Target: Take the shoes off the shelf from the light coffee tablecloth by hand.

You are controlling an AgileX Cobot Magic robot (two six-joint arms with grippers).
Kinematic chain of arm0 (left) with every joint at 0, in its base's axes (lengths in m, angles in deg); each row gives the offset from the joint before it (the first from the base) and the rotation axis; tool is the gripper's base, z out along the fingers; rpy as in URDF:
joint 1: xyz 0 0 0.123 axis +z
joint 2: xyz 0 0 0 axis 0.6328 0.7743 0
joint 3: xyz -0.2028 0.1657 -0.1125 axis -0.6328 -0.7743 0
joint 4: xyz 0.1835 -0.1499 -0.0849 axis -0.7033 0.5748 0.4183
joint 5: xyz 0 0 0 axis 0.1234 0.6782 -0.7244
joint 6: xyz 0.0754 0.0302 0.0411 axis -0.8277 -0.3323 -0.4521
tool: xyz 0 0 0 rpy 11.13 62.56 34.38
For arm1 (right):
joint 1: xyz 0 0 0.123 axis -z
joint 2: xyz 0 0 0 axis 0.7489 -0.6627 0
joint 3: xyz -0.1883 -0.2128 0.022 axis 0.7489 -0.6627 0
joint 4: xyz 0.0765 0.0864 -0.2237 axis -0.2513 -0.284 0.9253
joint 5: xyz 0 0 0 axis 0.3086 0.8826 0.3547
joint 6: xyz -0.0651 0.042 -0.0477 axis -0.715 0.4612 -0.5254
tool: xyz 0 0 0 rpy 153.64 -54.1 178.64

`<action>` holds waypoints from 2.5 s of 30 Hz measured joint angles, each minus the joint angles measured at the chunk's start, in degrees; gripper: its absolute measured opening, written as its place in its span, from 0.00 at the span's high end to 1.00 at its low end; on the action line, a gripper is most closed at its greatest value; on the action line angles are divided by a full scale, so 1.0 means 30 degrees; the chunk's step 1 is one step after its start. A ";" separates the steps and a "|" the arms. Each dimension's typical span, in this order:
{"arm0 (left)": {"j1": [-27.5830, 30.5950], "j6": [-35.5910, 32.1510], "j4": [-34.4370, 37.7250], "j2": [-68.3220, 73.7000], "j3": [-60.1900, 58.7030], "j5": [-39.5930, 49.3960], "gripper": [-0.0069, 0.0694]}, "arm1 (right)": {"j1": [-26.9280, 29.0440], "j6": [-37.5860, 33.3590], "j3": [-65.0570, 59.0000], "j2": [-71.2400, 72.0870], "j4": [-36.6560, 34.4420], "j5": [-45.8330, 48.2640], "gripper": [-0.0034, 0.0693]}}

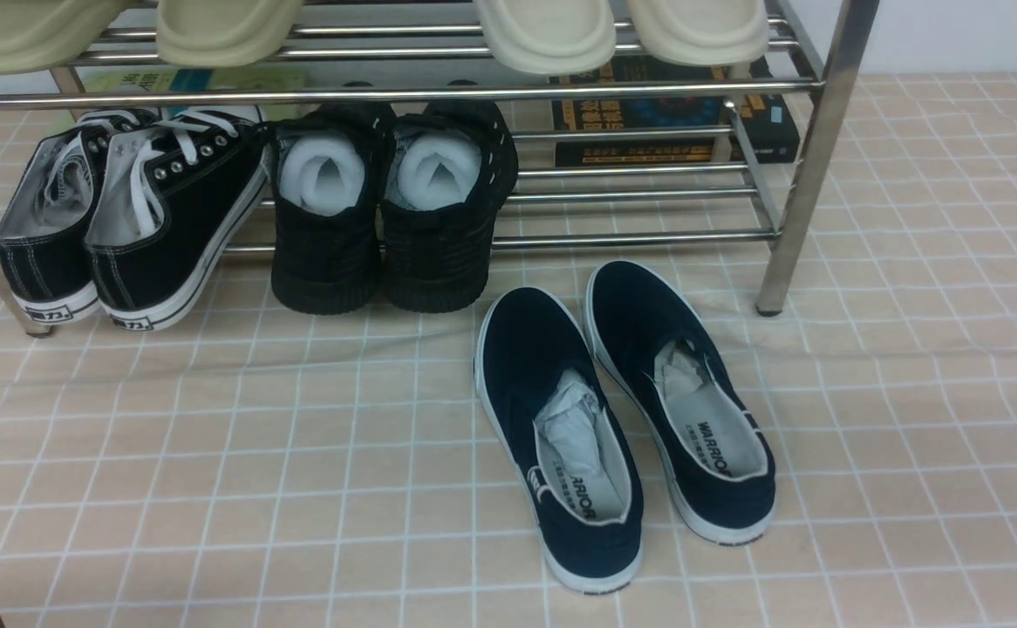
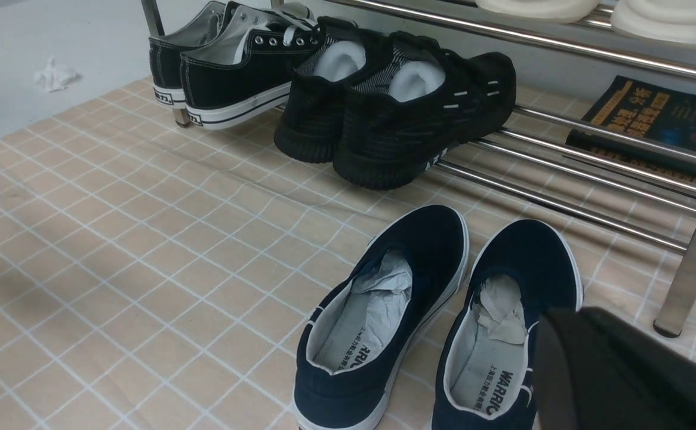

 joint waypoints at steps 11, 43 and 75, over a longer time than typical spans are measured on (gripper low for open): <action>0.0000 0.0000 0.0000 0.0000 0.0000 0.0000 0.59 | 0.0000 0.0000 0.0000 0.0000 -0.0060 0.0000 0.95; 0.0000 -0.0019 0.0000 0.0000 0.0000 0.0000 0.59 | 0.7198 0.0109 -1.0340 0.6913 -0.0753 -0.3156 0.92; 0.0000 -0.0019 0.0000 0.0000 0.0000 0.0000 0.59 | 1.2635 0.0109 -1.0509 0.8787 0.0368 0.0159 0.88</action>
